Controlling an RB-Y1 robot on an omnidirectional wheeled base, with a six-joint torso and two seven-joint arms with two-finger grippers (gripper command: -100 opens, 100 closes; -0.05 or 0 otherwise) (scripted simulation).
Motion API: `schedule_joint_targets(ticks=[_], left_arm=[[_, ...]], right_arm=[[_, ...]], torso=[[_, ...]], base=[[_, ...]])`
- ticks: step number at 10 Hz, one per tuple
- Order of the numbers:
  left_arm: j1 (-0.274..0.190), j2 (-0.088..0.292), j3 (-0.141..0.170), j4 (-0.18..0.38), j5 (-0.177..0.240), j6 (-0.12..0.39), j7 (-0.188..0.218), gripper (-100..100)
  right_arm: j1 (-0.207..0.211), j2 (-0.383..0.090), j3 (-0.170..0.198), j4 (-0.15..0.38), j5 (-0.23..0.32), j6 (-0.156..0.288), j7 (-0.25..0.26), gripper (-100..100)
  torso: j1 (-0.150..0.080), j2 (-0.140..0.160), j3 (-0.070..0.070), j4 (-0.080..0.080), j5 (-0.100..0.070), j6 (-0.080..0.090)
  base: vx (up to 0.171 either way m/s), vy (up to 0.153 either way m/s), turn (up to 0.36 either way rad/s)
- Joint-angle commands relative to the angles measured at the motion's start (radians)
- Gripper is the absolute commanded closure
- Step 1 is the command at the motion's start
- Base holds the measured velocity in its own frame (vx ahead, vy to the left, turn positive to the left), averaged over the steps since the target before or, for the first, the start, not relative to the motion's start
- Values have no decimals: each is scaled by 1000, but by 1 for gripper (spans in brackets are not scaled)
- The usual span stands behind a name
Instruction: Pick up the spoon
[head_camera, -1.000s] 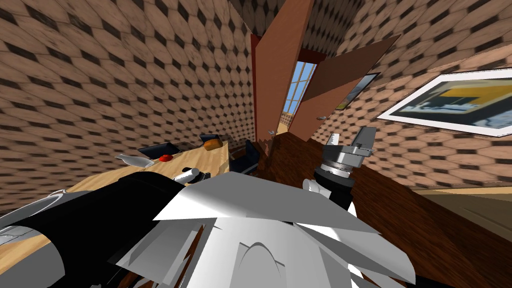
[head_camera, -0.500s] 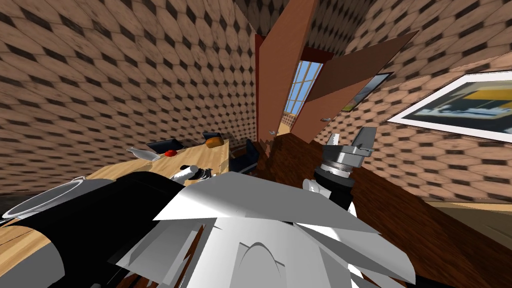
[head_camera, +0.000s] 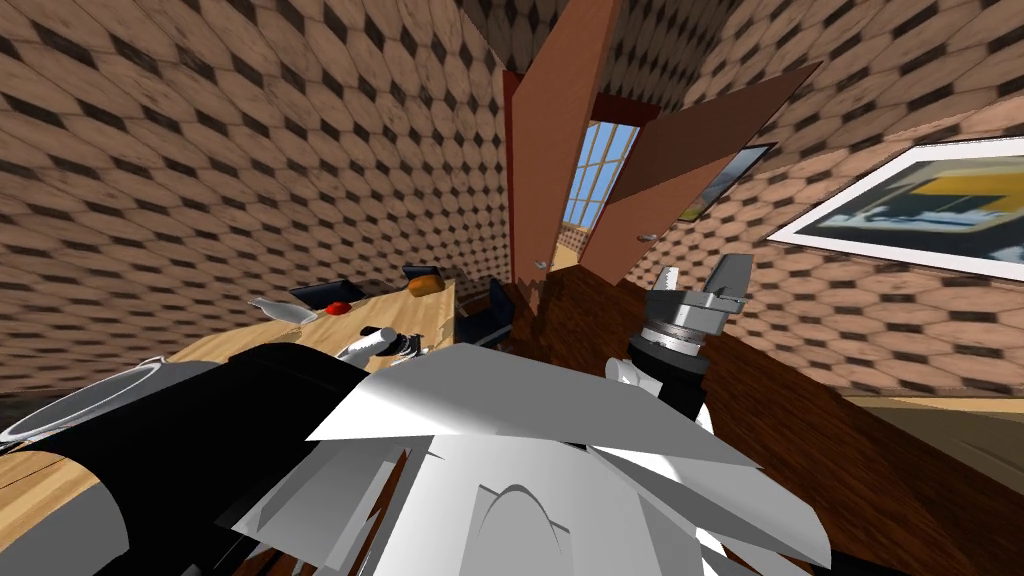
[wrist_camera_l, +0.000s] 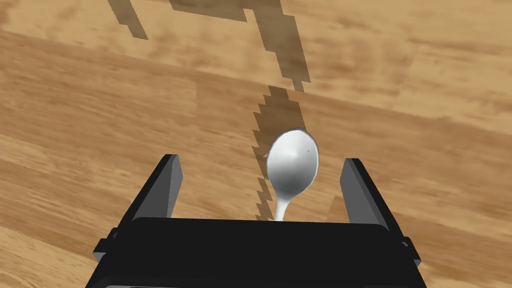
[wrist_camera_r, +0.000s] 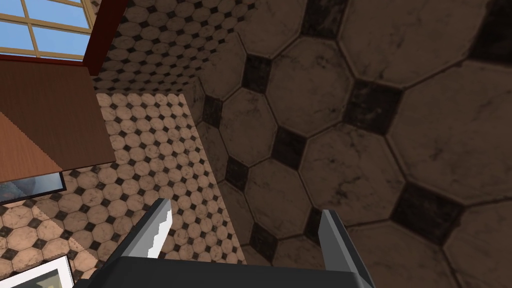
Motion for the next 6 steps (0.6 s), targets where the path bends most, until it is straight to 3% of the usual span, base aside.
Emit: schedule_joint_targets(ticks=[1, 6], left_arm=[[12, 14, -33, 22, -35, 21, -6, -100], [48, 50, -112, 38, -122, 80, 12, -100]], right_arm=[[0, 0, 0, 0, 0, 0, 0, 0], [0, 0, 0, 0, 0, 0, 0, 0]], torso=[[0, 0, 0, 0, 0, 0], [4, 1, 0, 0, 1, 0]], base=[[-2, 51, -207], [-15, 60, -152]])
